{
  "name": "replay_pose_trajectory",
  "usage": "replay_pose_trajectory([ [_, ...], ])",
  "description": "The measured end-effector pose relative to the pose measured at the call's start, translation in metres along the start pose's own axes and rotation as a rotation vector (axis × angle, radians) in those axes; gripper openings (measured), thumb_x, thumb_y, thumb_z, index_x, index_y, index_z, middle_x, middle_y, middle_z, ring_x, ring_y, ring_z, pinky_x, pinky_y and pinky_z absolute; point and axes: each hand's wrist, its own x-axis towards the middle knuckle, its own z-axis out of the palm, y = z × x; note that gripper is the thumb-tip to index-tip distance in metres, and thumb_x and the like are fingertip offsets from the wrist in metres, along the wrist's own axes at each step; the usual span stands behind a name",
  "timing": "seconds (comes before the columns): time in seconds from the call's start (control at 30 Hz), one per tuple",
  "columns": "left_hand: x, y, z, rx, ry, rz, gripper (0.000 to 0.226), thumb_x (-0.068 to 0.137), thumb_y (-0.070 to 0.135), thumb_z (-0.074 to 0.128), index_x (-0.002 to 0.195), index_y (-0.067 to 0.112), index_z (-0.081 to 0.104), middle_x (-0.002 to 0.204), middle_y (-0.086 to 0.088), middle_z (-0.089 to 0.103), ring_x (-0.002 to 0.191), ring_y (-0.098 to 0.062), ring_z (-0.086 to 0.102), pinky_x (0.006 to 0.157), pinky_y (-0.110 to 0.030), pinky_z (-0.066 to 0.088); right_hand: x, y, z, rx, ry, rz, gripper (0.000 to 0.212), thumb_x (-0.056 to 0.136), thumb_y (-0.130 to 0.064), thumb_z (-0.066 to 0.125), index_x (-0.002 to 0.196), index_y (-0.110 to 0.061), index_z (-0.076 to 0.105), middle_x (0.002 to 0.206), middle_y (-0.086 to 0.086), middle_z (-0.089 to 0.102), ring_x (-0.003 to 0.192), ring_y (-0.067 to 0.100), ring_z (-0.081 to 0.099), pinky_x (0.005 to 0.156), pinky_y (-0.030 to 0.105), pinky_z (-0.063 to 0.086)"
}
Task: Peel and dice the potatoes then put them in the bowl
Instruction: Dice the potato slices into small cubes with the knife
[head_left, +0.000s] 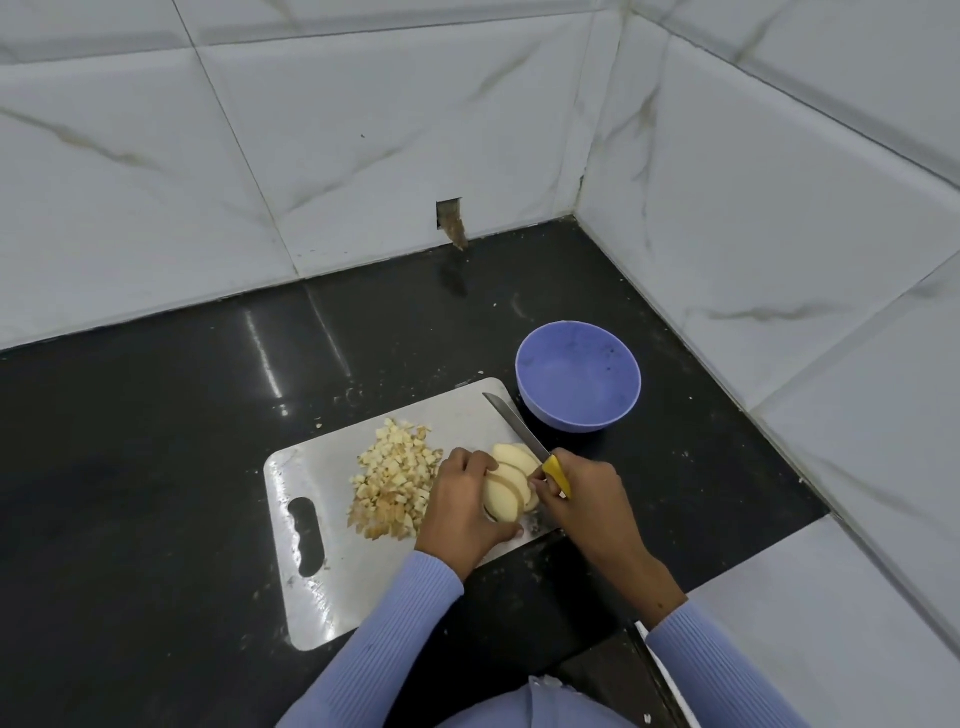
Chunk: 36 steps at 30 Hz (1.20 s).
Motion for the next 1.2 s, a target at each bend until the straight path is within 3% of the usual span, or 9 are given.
replay_pose_trajectory([
  [0.27,-0.013,-0.008,-0.016,-0.026,0.053,0.037,0.067,0.045,0.027,0.092,0.102,0.012,0.06,0.103,-0.001,0.049,0.096,-0.017,0.047,0.072,-0.018,0.03,-0.004,-0.009,0.008,-0.005,-0.021,-0.004,0.018,0.086,-0.029,0.066,0.085,-0.013,0.059,0.076,0.0,0.064,0.07,0.014,0.059,0.068,0.04,0.054],
  [0.4,-0.03,-0.02,-0.036,-0.071,0.134,0.003,0.065,0.044,0.028,0.093,0.099,0.012,0.063,0.102,0.001,0.049,0.095,-0.015,0.048,0.076,-0.018,0.033,-0.009,-0.021,0.015,0.01,-0.056,-0.023,0.019,0.088,-0.028,0.065,0.083,-0.011,0.06,0.077,0.001,0.066,0.07,0.016,0.061,0.067,0.041,0.054],
  [0.6,-0.079,-0.059,-0.074,-0.071,0.192,-0.144,0.063,0.043,0.025,0.095,0.098,0.014,0.066,0.102,0.002,0.051,0.097,-0.015,0.051,0.083,-0.022,0.04,-0.029,-0.052,0.041,0.057,-0.138,-0.131,0.028,0.088,-0.026,0.064,0.071,-0.016,0.044,0.066,0.0,0.061,0.061,0.018,0.058,0.057,0.039,0.049],
  [0.73,-0.107,-0.085,-0.082,-0.039,0.178,-0.199,0.061,0.045,0.025,0.094,0.096,0.012,0.065,0.1,0.001,0.052,0.092,-0.014,0.051,0.077,-0.019,0.038,-0.04,-0.07,0.062,0.075,-0.238,-0.191,0.034,0.088,-0.028,0.064,0.069,-0.026,0.036,0.063,-0.005,0.057,0.059,0.016,0.057,0.058,0.04,0.05],
  [0.97,-0.124,-0.103,-0.073,-0.008,0.18,-0.149,0.06,0.051,0.036,0.091,0.1,0.011,0.066,0.098,0.004,0.051,0.087,-0.009,0.047,0.071,-0.006,0.03,-0.055,-0.082,0.079,0.046,-0.322,-0.228,0.033,0.093,-0.042,0.055,0.08,-0.014,0.043,0.06,-0.004,0.047,0.059,0.02,0.052,0.056,0.036,0.039],
  [1.2,-0.139,-0.102,-0.054,-0.05,0.281,-0.122,0.042,0.065,0.024,0.086,0.101,0.007,0.073,0.116,-0.007,0.063,0.107,-0.023,0.06,0.09,-0.037,0.052,-0.062,-0.081,0.077,-0.053,-0.423,-0.248,0.023,0.101,-0.036,0.036,0.092,-0.015,0.042,0.067,0.0,0.051,0.064,0.02,0.053,0.059,0.037,0.039],
])
